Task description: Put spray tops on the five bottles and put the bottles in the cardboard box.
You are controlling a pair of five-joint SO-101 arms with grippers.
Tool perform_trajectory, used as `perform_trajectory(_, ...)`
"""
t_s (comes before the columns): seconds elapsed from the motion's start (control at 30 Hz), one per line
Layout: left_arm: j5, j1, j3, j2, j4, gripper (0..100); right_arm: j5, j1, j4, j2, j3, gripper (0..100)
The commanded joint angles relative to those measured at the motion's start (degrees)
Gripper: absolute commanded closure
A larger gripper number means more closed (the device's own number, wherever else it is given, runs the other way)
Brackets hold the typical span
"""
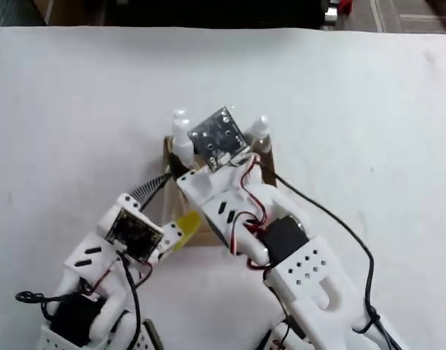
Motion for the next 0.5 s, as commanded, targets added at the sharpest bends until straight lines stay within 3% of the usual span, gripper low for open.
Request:
perform_trajectory(0.0, -0.53, 0.13, -4.31, 0.13, 2.73, 74, 0.97, 4.18, -1.80, -0.57, -1.49, 98.1)
perform_trajectory(0.13, -0.53, 0.48, -8.70, -0.31, 8.97, 74, 0.97, 6.81, -1.80, -0.92, -1.49, 98.1)
perform_trajectory(0.33, -0.26, 0.04, -9.76, -0.48, 10.11, 74, 0.97, 5.58, -1.80, -0.92, -1.49, 98.1)
perform_trajectory(0.47, 4.04, -8.75, -15.38, -0.48, 10.29, 77, 1.05, 5.58, -1.71, -0.92, -0.79, 98.1)
